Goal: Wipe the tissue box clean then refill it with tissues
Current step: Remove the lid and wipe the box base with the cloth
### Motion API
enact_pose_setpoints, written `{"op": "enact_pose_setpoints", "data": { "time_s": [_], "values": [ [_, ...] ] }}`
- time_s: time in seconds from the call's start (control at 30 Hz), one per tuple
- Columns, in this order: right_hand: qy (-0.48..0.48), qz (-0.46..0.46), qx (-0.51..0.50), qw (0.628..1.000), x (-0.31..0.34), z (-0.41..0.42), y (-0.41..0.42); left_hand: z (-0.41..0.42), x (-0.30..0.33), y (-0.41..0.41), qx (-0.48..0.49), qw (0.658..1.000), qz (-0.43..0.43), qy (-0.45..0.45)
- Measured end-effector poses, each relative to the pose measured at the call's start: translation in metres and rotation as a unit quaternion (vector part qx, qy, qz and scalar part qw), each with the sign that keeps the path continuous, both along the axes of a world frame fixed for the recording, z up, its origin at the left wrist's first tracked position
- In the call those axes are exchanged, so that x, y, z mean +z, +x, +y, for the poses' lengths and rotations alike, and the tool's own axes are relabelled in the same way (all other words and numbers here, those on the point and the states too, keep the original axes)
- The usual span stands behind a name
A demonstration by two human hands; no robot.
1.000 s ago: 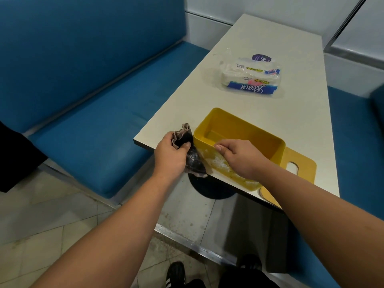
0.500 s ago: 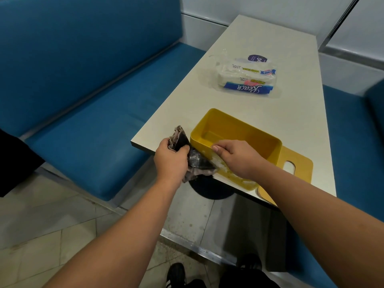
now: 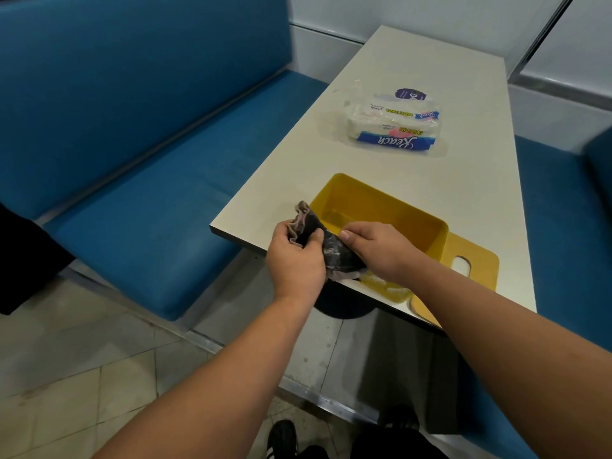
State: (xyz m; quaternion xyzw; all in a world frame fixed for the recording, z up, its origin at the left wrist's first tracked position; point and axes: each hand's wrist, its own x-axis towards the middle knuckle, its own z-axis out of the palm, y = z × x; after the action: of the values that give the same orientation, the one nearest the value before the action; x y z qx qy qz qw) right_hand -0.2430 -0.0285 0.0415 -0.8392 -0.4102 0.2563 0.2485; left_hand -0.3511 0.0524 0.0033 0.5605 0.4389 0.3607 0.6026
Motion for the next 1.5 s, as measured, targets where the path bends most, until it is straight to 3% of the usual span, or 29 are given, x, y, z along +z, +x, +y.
{"op": "enact_pose_setpoints", "data": {
  "time_s": [0.2, 0.33, 0.5, 0.63, 0.8, 0.9, 1.07, 1.27, 1.4, 1.5],
  "values": [
    [0.000, 0.007, -0.008, 1.000, 0.001, 0.001, 0.000, -0.014, -0.004, 0.002, -0.029, 0.999, -0.001, 0.023],
    [-0.001, 0.003, 0.001, 1.000, -0.001, 0.000, 0.001, 0.002, -0.006, 0.000, 0.010, 1.000, -0.007, 0.010],
    [-0.007, -0.020, 0.003, 1.000, -0.003, 0.000, 0.002, 0.001, -0.007, -0.003, -0.060, 0.998, 0.003, 0.037],
    [-0.008, -0.025, 0.008, 1.000, -0.005, -0.002, 0.003, 0.033, -0.012, -0.027, -0.070, 0.998, -0.003, 0.004],
    [-0.015, -0.036, 0.004, 0.999, -0.004, -0.001, 0.002, 0.055, -0.030, -0.050, -0.228, 0.965, 0.110, 0.068],
    [-0.019, -0.044, 0.004, 0.999, -0.004, 0.000, 0.002, 0.052, -0.036, -0.049, -0.276, 0.946, 0.114, 0.127],
    [-0.021, -0.052, 0.010, 0.998, -0.005, 0.000, 0.001, 0.041, -0.038, -0.024, -0.251, 0.943, 0.081, 0.202],
    [-0.013, -0.058, 0.017, 0.998, -0.004, -0.001, 0.002, 0.042, -0.052, -0.013, -0.147, 0.951, 0.174, 0.211],
    [-0.016, -0.057, 0.019, 0.998, -0.002, 0.000, 0.001, 0.036, -0.044, -0.014, -0.157, 0.956, 0.109, 0.220],
    [-0.017, -0.051, 0.015, 0.998, -0.003, 0.000, 0.001, 0.040, -0.044, -0.013, -0.153, 0.962, 0.113, 0.196]
  ]
}}
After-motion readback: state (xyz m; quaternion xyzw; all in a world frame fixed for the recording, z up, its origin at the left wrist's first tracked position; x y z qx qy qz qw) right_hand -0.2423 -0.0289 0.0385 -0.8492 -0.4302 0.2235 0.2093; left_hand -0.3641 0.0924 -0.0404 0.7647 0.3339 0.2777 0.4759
